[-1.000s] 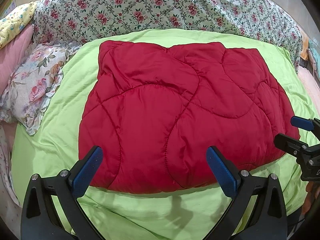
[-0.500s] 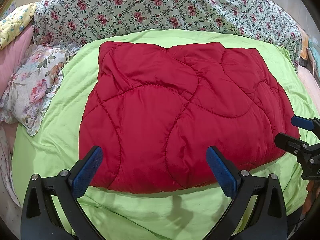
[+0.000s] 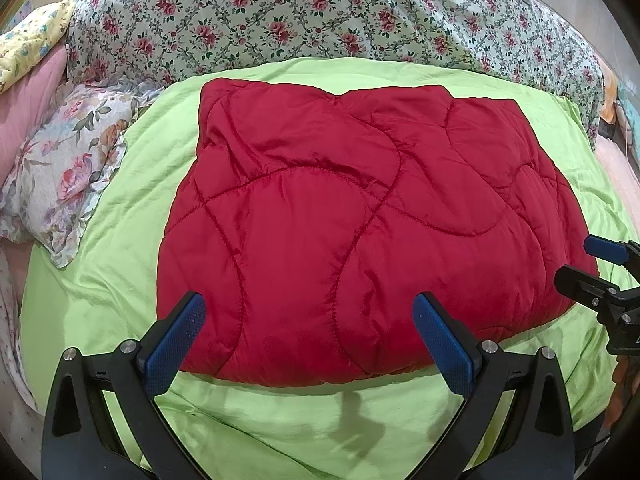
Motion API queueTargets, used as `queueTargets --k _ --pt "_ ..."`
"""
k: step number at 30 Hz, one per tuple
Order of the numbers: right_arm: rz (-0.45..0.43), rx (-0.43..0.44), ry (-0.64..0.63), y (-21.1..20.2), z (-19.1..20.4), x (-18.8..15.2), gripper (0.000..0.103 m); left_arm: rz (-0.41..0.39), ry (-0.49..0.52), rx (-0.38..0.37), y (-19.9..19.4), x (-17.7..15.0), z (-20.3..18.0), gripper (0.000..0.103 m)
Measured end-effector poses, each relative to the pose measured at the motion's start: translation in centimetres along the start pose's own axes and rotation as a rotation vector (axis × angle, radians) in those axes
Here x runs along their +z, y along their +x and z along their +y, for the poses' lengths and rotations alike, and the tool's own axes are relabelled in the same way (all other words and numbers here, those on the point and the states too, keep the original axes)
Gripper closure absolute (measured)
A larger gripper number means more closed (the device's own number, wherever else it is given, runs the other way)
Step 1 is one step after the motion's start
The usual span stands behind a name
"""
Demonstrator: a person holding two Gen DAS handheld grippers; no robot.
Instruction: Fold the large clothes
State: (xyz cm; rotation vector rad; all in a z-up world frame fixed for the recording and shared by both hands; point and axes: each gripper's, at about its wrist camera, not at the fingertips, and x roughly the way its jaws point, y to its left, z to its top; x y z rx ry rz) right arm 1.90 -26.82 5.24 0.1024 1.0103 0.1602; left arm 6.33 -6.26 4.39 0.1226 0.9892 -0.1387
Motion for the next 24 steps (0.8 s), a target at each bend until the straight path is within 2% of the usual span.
queueTargets --k 24 --pt "-0.015 0.01 0.004 -0.22 0.12 -0.38 0.0 -0.019 -0.003 -0.019 -0.42 -0.07 -0.11 0.0"
